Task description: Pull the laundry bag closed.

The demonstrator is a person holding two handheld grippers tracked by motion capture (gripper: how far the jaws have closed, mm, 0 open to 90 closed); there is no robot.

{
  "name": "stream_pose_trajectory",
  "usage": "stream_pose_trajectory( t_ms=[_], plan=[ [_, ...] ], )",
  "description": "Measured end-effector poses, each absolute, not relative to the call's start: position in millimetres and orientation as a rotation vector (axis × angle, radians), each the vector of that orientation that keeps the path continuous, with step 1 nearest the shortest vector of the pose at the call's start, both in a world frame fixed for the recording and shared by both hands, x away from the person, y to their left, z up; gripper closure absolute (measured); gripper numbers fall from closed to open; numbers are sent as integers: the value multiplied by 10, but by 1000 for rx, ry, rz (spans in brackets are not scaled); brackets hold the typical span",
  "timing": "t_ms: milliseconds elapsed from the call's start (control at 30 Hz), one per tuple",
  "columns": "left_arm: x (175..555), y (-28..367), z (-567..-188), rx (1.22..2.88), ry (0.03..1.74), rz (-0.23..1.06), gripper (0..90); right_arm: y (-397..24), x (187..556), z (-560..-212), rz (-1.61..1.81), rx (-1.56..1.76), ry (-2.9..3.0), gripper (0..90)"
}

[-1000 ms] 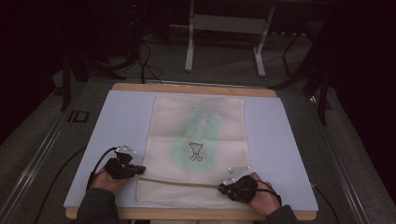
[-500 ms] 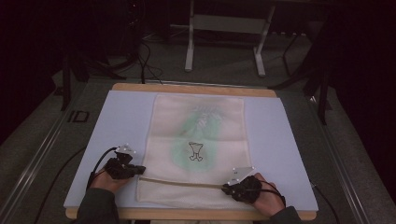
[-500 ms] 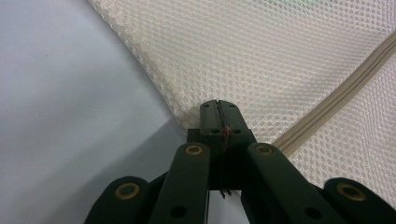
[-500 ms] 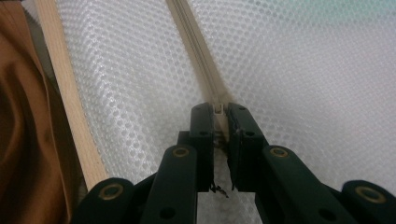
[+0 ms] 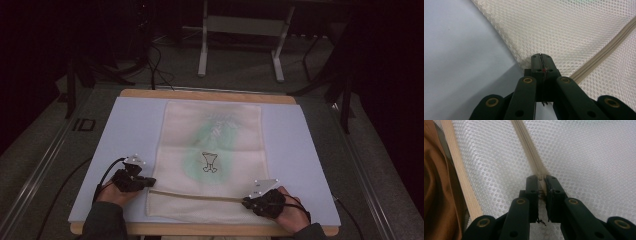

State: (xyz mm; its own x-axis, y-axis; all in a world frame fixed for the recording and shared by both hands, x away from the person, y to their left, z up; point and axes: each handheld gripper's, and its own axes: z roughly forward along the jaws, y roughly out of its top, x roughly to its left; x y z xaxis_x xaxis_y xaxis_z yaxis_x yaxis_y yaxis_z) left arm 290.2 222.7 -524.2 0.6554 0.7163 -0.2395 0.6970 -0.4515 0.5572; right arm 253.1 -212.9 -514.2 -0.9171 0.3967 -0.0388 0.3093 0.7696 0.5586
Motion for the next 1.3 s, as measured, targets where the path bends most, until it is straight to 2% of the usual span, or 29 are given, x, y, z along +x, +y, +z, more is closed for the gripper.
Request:
stream_pose_trajectory(
  t_ms=[1033, 1300],
  plan=[
    [2902, 2228, -5243, 2238, 1091, 39, 896, -2426, 2499, -5120, 830, 649, 2784, 819],
    [2902, 2227, -5242, 2238, 1091, 39, 896, -2610, 2483, -5101, 827, 705, 2759, 820]
  ],
)
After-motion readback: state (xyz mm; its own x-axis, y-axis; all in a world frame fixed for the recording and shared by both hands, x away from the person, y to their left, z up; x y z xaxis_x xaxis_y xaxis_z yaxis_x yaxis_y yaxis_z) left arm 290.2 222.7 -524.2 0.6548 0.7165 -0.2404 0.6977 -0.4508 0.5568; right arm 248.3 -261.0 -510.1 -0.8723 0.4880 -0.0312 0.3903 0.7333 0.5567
